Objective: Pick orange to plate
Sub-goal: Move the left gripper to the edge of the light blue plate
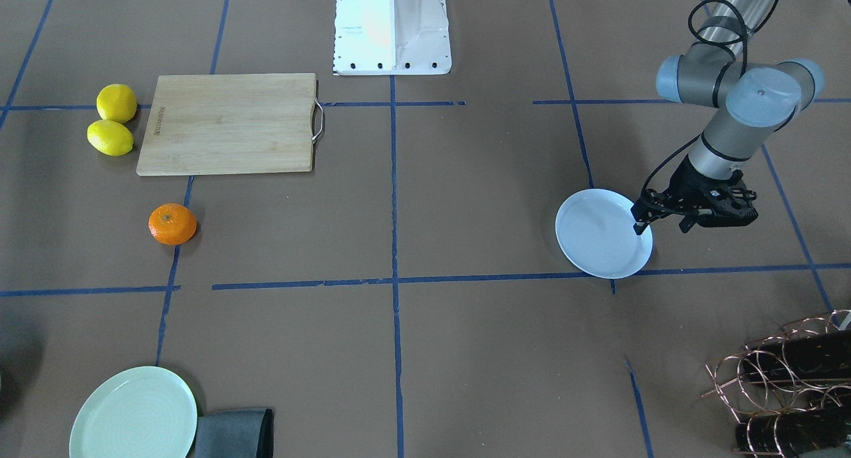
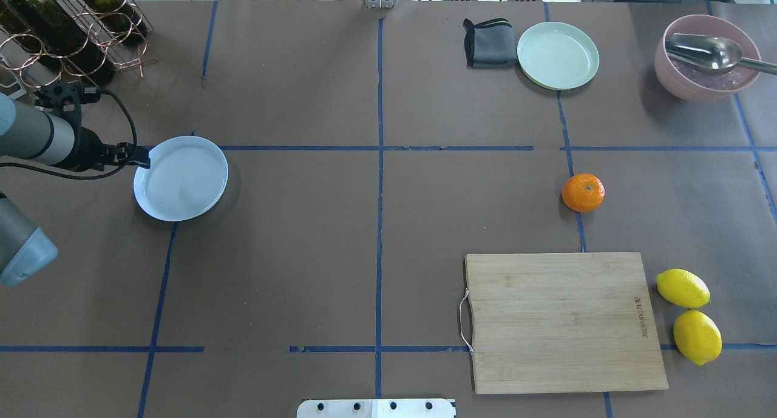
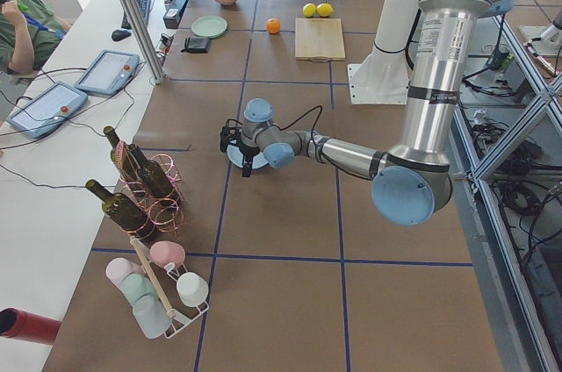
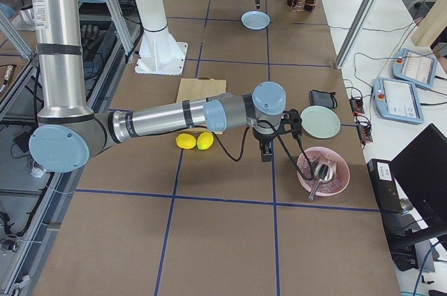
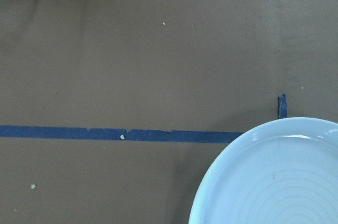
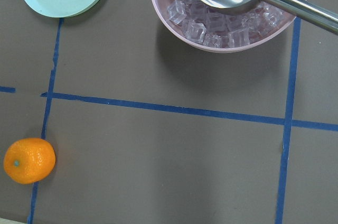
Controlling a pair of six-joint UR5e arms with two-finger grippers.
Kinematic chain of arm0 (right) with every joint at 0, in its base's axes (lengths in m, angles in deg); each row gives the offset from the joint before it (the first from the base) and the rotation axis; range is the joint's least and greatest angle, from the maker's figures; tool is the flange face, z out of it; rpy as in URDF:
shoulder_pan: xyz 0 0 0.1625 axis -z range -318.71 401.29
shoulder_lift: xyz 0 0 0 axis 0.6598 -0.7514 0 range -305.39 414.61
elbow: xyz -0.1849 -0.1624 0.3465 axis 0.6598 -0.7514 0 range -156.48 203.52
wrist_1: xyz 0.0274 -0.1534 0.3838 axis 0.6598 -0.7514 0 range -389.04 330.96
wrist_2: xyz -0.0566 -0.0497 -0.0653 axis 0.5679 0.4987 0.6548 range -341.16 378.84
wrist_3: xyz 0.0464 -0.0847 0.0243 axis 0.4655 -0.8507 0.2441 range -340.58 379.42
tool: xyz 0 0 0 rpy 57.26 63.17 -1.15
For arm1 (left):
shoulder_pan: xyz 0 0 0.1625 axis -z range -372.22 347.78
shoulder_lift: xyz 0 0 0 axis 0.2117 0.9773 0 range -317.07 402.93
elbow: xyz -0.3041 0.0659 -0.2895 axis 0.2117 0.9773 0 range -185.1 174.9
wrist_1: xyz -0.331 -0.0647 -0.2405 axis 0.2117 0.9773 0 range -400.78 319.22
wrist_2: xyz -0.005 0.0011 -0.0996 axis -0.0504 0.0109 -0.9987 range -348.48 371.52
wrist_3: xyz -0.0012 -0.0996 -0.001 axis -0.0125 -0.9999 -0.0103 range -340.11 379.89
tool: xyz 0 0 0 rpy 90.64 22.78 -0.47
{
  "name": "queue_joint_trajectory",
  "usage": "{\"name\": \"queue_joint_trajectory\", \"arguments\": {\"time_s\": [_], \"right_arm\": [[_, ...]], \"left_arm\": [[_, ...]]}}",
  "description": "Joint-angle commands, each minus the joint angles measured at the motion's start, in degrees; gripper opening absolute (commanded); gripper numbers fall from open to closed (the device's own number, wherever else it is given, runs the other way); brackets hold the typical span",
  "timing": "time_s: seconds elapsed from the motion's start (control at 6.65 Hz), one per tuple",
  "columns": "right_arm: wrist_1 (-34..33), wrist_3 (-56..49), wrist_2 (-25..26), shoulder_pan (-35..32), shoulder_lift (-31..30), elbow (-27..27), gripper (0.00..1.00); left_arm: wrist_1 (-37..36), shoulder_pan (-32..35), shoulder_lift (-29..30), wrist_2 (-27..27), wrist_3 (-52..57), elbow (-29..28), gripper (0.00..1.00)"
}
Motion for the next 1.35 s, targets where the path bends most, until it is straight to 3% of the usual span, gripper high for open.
{"name": "queue_joint_trajectory", "arguments": {"time_s": [0.0,0.3,0.45,0.9,1.05,1.2], "right_arm": [[0.0,0.1,0.0,0.0,0.0,0.0,1.0],[0.0,0.2,0.0,0.0,0.0,0.4,1.0],[0.0,0.2,0.0,0.0,-0.1,0.4,1.0],[0.0,0.2,0.0,0.0,-0.1,0.8,1.0],[0.0,0.2,0.0,0.0,-0.1,0.9,1.0],[0.0,0.6,0.0,0.0,-0.1,1.3,1.0]], "left_arm": [[2.3,-0.9,0.1,0.4,-0.1,-2.1,1.0],[2.3,-1.9,0.4,0.4,0.0,-2.2,1.0],[2.3,-2.1,0.6,0.4,0.0,-2.2,0.88],[2.1,-2.3,0.5,0.5,0.8,-2.0,0.07],[2.0,-2.2,0.5,0.2,0.8,-1.4,0.0],[2.0,-2.2,0.2,0.1,0.9,-0.9,0.0]]}}
